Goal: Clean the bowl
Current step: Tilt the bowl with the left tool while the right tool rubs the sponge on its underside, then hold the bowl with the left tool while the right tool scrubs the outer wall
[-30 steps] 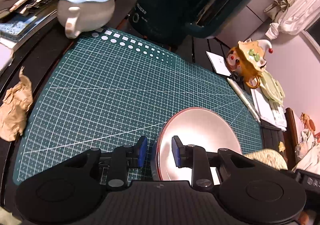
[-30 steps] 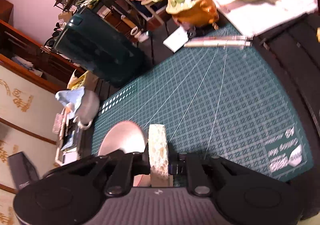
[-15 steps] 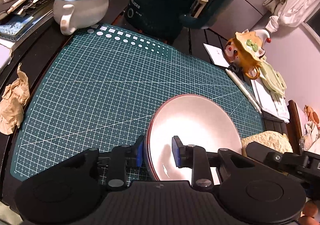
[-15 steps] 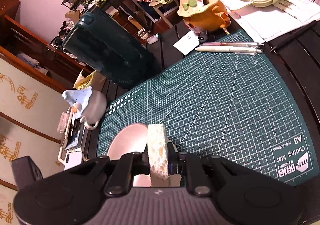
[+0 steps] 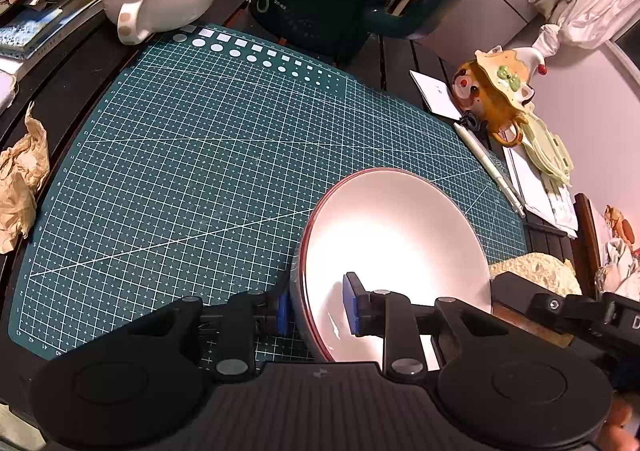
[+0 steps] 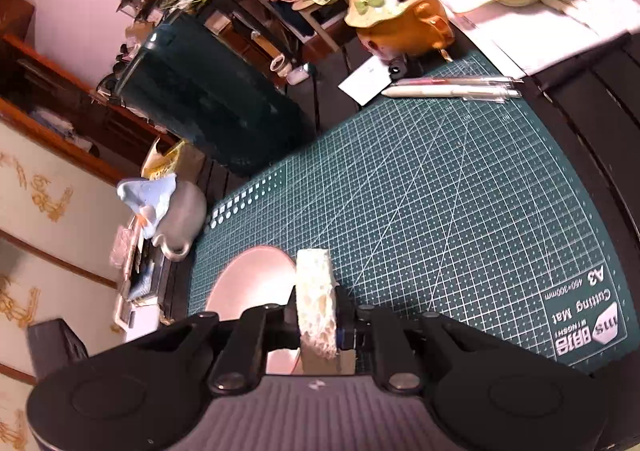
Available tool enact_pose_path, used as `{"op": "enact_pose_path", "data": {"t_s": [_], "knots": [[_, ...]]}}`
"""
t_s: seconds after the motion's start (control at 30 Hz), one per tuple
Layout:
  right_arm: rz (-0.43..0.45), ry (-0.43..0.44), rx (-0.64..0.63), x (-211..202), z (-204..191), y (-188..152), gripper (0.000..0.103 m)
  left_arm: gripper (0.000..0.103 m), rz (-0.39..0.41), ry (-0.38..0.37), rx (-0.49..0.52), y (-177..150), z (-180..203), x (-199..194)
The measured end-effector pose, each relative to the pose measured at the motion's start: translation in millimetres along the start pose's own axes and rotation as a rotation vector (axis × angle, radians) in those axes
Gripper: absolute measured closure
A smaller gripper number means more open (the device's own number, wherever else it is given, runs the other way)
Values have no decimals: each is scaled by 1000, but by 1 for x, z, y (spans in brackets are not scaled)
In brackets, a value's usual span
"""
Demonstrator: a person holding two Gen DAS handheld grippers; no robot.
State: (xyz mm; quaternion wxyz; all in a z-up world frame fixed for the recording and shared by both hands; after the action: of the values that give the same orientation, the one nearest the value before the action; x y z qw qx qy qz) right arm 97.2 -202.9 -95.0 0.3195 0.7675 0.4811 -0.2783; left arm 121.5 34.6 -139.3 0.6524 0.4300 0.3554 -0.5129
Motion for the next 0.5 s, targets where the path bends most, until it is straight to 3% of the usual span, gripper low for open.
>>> {"op": "enact_pose_path", "data": {"t_s": [0.1, 0.27, 0.43, 0.5], "knots": [[36, 28, -18, -10, -5, 1, 90, 77, 0, -4, -3, 1, 0, 0], [-19, -1, 15, 5, 1, -2, 90, 77, 1, -8, -5, 1, 0, 0], [38, 36, -17, -11, -7, 2, 90, 77, 0, -20, -15, 1, -3, 1], [3, 9, -7, 0, -3, 1, 90, 77, 2, -19, -13, 2, -4, 2]]}}
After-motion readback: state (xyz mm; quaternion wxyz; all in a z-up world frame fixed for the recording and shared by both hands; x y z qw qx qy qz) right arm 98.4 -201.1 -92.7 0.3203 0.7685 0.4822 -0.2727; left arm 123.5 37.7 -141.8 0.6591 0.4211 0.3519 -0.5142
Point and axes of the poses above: each gripper's, at about its wrist camera, not at the fingertips, and x roughly the way its jaws point, z to its right, y to its top, the point moved 4 cm from there along x, roughly the way its jaws point, and after that the axes turned 13 degrees about -z, right-handed, at the moved point
